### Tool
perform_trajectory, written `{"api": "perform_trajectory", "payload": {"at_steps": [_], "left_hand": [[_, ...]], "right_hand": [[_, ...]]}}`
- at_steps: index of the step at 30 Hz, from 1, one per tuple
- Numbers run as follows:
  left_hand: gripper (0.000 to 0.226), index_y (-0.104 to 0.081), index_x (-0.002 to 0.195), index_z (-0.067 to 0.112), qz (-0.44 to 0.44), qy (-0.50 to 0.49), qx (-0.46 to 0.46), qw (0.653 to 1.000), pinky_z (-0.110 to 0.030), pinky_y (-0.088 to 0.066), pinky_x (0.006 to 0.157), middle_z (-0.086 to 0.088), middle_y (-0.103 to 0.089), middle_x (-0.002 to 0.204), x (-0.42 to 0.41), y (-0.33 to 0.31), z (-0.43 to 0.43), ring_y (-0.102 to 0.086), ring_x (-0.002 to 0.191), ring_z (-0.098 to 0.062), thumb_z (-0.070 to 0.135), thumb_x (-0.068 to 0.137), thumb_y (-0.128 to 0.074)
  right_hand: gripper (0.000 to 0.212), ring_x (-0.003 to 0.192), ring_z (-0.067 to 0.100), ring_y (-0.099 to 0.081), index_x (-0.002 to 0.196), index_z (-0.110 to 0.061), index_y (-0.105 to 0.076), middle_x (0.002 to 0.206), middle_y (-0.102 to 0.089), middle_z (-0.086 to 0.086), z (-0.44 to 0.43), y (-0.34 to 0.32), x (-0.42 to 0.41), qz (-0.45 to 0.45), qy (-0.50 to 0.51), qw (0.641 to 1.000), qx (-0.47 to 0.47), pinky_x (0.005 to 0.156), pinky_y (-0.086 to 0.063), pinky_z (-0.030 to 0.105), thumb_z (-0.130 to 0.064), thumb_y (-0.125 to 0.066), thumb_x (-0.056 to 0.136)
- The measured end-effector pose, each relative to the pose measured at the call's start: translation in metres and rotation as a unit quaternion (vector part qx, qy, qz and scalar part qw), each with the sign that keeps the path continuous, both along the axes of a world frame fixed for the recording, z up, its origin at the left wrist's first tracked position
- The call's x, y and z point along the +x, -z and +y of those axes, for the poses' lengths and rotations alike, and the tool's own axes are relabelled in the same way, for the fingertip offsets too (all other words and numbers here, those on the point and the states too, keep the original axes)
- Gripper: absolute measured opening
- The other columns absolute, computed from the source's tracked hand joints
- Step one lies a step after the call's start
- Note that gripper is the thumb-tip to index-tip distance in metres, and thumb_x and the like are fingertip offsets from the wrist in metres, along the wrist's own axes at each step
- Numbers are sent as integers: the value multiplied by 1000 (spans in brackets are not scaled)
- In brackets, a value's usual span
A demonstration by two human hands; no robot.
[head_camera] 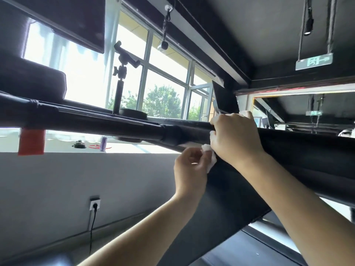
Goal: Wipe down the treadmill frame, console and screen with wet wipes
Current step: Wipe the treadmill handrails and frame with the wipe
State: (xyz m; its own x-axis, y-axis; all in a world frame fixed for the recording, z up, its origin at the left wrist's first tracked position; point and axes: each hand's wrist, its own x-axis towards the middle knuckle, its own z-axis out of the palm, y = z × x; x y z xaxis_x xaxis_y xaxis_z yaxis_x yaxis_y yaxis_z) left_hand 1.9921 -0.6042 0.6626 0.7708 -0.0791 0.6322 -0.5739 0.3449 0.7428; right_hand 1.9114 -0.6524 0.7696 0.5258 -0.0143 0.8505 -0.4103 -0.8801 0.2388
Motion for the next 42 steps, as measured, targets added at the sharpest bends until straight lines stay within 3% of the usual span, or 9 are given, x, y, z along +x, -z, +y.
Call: {"api": "perform_trajectory", "payload": {"at_steps": [3,6,11,14,20,27,33,39,42], "left_hand": [[22,-70,77,16,15,-68,-6,998,-29,-47,63,4,-69,69,29,-13,4,-61,64,-10,32,92,-73],[22,-69,77,16,41,-88,-37,995,-26,-42,64,4,-68,66,37,-19,9,-59,60,-8,30,93,-72],[17,-69,81,25,-121,-43,30,991,-26,-51,72,7,-72,80,-6,2,9,-66,75,-12,16,95,-66],[20,-66,78,27,-145,-91,44,984,-21,-47,69,8,-70,80,12,-8,12,-65,77,-10,15,94,-65],[24,-60,76,23,-182,-225,72,954,-40,-49,66,9,-61,77,49,-33,16,-58,73,-13,18,100,-61],[23,-57,79,23,-283,-162,131,936,-35,-49,71,11,-58,82,9,-6,18,-57,79,-11,9,97,-58],[20,-56,86,22,-341,-277,168,882,-28,-32,65,8,-56,85,41,-45,28,-46,73,-13,6,98,-54],[20,-65,100,9,-350,-368,289,811,-28,-38,63,-6,-68,95,72,-95,41,-65,77,-23,9,104,-46],[18,-64,93,13,-366,-340,293,815,-29,-40,65,-3,-68,93,59,-91,48,-59,74,-19,9,102,-49]], "right_hand": [[6,84,28,-66,87,-20,-64,82,-69,1,0,1,-3,3,-5,1000,0,103,-36,43,-20,-61,93],[14,85,29,-66,81,-21,-53,82,-67,1,4,0,-5,12,-6,1000,15,102,-37,44,-20,-61,92],[16,89,29,-65,82,-20,-51,89,-70,4,9,-1,-10,15,-32,999,29,97,-43,39,-22,-62,94],[13,89,29,-64,85,-19,-54,90,-68,4,10,1,-13,19,-37,999,31,93,-44,38,-26,-61,95],[18,77,31,-55,80,-18,-47,79,-63,5,11,2,-12,11,-38,999,38,104,-40,42,-17,-58,93],[16,87,28,-63,84,-20,-47,85,-66,3,12,1,-16,19,-42,998,38,105,-39,41,-23,-58,95],[14,94,31,-62,82,-20,-47,87,-66,6,14,0,-16,24,-54,997,52,103,-36,42,-21,-54,94],[17,92,30,-64,79,-20,-46,86,-68,4,12,1,-15,15,-52,997,51,102,-38,42,-14,-57,92],[20,82,30,-56,76,-20,-45,76,-59,2,9,0,-15,10,-53,997,52,99,-39,41,-15,-57,92]]}}
